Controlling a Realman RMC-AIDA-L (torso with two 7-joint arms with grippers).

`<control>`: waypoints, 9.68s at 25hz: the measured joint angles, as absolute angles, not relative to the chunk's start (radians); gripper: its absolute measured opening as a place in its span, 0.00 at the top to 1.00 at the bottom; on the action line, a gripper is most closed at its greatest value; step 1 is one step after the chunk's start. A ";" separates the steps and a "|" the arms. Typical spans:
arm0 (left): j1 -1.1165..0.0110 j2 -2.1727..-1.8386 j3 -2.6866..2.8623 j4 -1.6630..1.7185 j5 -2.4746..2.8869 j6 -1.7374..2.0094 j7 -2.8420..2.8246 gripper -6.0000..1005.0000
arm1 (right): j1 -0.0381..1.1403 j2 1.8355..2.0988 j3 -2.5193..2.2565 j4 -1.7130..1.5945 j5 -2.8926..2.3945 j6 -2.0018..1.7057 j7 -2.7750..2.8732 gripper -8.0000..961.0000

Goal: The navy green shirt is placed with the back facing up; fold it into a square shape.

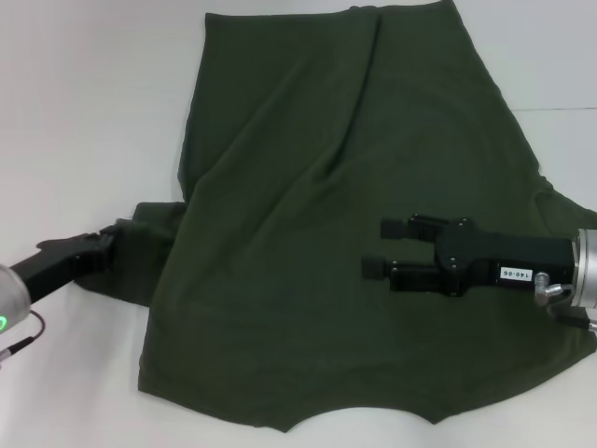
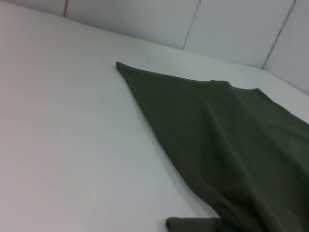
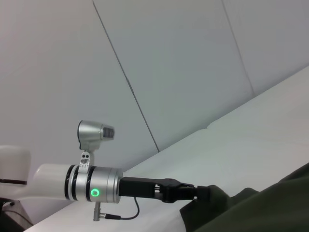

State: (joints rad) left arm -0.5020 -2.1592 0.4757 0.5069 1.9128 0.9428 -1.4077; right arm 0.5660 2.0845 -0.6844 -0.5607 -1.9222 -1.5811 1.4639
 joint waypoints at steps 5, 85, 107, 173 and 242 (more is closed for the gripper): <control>-0.471 -2.163 0.474 0.563 1.913 0.944 -1.434 0.98 | 0.566 2.086 -0.669 -0.544 -1.913 -1.582 1.460 0.05; -0.552 -2.167 0.643 0.374 1.739 1.504 -1.161 0.28 | 0.463 2.053 -0.540 -0.620 -1.876 -1.475 1.829 0.05; -0.541 -2.169 0.733 0.338 1.749 1.458 -1.021 0.25 | 0.407 1.881 -0.529 -0.674 -2.125 -1.256 2.214 0.05; -0.537 -2.171 0.725 0.312 1.724 1.428 -1.017 0.25 | 0.431 1.879 -0.462 -0.641 -2.140 -1.114 2.114 0.98; -0.548 -2.169 0.710 0.316 1.682 1.388 -1.025 0.25 | 0.695 1.973 -0.640 -0.635 -2.166 -1.145 2.017 0.98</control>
State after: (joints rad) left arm -0.5475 -2.1691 0.7102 0.3160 1.6821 1.3880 -1.0247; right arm 0.6952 1.9734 -0.6400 -0.6348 -2.1659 -1.1451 2.0169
